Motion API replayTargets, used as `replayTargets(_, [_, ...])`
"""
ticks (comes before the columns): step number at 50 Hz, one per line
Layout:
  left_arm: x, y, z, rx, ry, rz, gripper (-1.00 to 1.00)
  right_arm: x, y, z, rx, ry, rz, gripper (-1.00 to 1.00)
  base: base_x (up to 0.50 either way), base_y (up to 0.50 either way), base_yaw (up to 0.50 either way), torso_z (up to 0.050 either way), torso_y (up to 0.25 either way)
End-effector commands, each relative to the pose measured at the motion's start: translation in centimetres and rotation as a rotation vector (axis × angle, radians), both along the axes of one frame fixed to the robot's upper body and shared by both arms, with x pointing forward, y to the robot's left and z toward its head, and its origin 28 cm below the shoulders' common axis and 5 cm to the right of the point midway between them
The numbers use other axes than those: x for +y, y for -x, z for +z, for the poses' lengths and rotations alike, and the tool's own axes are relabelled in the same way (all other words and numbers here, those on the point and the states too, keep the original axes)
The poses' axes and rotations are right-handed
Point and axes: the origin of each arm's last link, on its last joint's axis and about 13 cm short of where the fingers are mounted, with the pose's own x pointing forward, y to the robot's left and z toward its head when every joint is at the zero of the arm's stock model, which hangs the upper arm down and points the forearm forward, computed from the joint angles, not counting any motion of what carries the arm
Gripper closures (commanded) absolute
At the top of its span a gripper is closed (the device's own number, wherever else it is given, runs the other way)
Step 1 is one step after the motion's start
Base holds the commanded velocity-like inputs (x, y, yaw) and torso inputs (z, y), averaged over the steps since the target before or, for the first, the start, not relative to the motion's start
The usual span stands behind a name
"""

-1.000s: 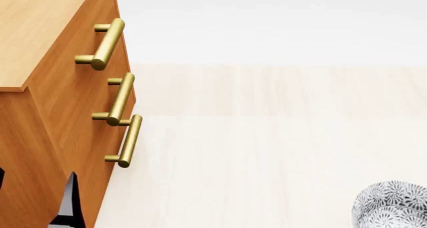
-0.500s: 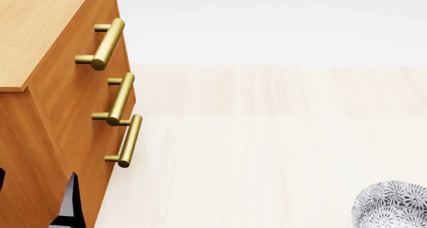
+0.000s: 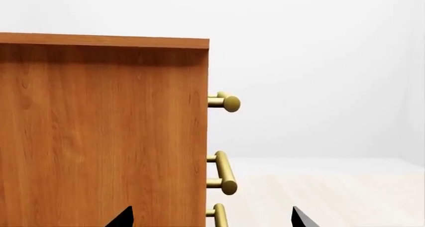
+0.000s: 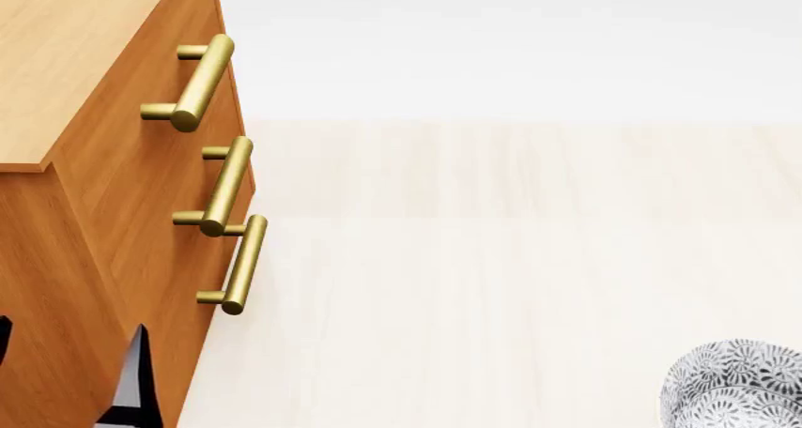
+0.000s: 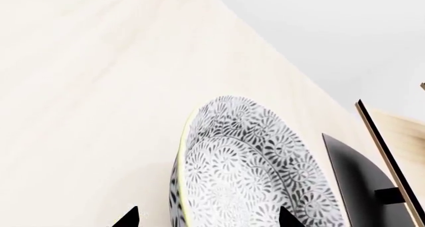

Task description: Close the top drawer of the cabinet and put the bowl on top of it.

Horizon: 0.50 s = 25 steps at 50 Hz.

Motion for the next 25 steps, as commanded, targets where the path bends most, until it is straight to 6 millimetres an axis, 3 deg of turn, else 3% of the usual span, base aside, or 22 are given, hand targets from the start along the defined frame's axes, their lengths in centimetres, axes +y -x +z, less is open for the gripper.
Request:
replayTargets(1, [-0.02, -0.02, -0.01, 0.001, -0.001, -0.001, -1.0, -0.03, -0.15, -0.19, 0.002, -0.001, -0.002, -1.0, 0.0, 0.0, 0.0, 0.0, 0.0])
replayTargets(25, [-0.01, -0.02, -0.04, 0.0, 0.001, -0.001, -1.0, -0.05, -0.23, -0.56, 0.005, -0.008, -0.007, -1.0, 0.0, 0.0, 0.0, 0.0, 0.0])
